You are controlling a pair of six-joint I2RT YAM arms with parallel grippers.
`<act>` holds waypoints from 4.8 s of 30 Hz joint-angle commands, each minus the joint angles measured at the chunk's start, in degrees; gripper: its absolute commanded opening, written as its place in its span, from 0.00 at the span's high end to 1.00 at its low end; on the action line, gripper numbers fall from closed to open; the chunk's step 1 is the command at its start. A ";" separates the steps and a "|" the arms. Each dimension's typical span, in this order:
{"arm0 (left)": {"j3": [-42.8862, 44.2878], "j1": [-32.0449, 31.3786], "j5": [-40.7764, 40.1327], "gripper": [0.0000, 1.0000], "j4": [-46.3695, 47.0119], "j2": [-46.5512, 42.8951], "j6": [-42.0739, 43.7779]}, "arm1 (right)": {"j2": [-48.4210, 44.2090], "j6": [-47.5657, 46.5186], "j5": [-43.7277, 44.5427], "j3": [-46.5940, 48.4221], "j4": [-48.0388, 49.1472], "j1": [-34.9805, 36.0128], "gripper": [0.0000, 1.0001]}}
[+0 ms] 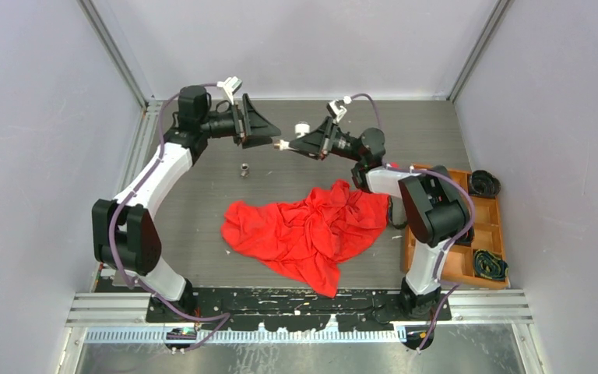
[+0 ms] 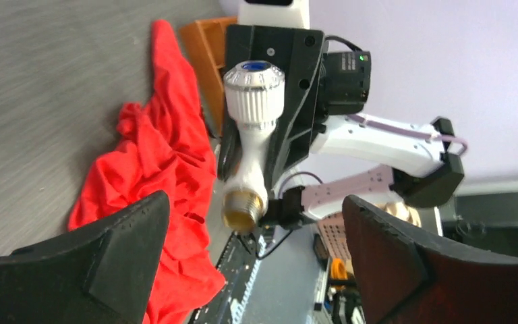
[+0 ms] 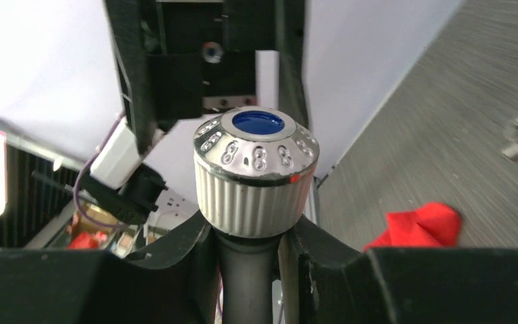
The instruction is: Install the water faucets
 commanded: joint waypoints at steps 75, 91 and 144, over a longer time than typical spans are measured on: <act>29.38 -2.78 -52.46 0.87 -51.24 32.89 43.79 | -36.96 -61.76 29.03 -16.46 -52.62 -7.11 1.00; 30.56 -3.13 -55.20 0.48 -51.81 34.90 41.89 | -35.86 -62.03 30.15 -16.04 -53.70 -6.99 1.00; 5.91 -1.74 23.24 1.00 -23.79 1.38 -3.49 | -57.66 -124.66 36.26 -31.33 -31.97 22.95 1.00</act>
